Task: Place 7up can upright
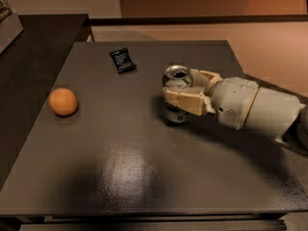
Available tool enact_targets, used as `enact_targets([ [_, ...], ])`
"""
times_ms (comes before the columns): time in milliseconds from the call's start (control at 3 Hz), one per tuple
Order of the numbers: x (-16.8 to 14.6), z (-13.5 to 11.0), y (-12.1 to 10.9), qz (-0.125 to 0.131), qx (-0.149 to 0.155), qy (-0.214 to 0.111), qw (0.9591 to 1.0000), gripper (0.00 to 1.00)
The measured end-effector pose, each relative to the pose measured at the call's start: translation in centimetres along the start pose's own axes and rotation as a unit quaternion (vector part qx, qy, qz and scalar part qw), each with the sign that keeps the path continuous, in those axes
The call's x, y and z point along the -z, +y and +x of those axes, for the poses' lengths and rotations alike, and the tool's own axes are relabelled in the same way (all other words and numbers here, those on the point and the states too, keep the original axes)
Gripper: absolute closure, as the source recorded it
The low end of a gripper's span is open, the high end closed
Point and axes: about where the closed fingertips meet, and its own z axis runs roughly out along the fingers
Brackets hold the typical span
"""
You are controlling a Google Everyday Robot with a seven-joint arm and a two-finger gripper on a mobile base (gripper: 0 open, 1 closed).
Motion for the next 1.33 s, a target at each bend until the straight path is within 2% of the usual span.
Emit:
enact_targets([
  [333, 0.3, -0.7, 0.2, -0.003, -0.001, 0.017, 0.9999, 0.83],
  [667, 0.7, -1.4, 0.6, -0.005, -0.006, 0.033, 0.9994, 0.59],
  [1333, 0.8, -1.9, 0.7, -0.005, -0.016, 0.040, 0.9991, 0.12],
])
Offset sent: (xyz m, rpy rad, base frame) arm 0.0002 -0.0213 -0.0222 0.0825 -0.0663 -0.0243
